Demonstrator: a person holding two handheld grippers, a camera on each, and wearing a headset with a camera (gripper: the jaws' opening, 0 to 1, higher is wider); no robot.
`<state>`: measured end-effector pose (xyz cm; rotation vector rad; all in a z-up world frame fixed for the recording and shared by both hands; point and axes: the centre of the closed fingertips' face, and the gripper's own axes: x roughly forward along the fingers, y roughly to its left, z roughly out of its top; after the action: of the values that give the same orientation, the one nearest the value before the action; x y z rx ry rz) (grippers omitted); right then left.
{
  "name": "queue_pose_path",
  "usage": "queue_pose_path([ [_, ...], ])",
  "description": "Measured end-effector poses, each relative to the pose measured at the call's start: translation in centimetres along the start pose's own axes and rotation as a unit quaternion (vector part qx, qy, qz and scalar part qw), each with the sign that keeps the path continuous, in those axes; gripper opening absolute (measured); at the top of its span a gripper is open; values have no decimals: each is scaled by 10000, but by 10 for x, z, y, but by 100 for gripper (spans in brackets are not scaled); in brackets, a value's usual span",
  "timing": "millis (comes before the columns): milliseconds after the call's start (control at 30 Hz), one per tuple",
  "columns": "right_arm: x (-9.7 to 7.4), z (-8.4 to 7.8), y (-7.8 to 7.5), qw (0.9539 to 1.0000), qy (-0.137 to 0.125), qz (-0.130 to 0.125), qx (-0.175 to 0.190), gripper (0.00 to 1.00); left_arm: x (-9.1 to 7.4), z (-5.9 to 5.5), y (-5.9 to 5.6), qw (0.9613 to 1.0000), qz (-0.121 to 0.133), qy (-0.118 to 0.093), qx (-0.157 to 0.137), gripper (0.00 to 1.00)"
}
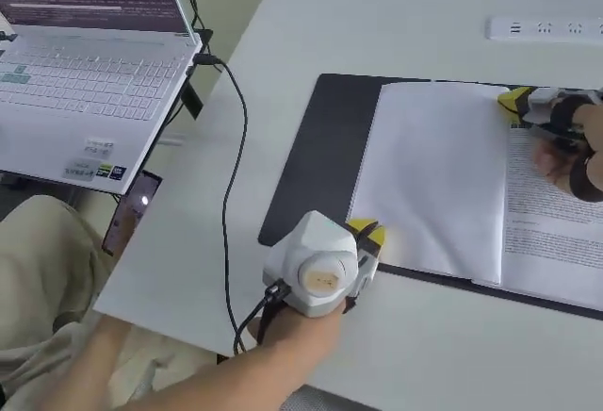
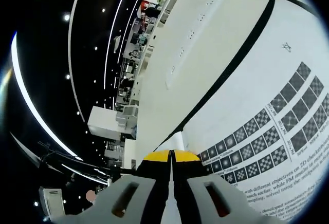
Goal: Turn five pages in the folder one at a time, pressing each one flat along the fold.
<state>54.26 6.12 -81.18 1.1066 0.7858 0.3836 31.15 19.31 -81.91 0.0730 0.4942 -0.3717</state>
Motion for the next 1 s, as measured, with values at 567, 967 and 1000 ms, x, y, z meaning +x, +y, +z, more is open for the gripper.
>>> queue_pose_path([
  [567, -40, -47, -2, 9981, 577, 110, -173, 0, 1, 0, 1, 10000, -1, 2, -33, 1],
  [967, -90, -100, -5, 9929, 1147, 330, -2, 0, 0, 0, 1, 10000, 15, 35, -37, 1],
  [1000, -95, -111, -5, 9912, 1281, 334, -71, 0, 0, 0, 1, 10000, 16, 36, -34, 1],
])
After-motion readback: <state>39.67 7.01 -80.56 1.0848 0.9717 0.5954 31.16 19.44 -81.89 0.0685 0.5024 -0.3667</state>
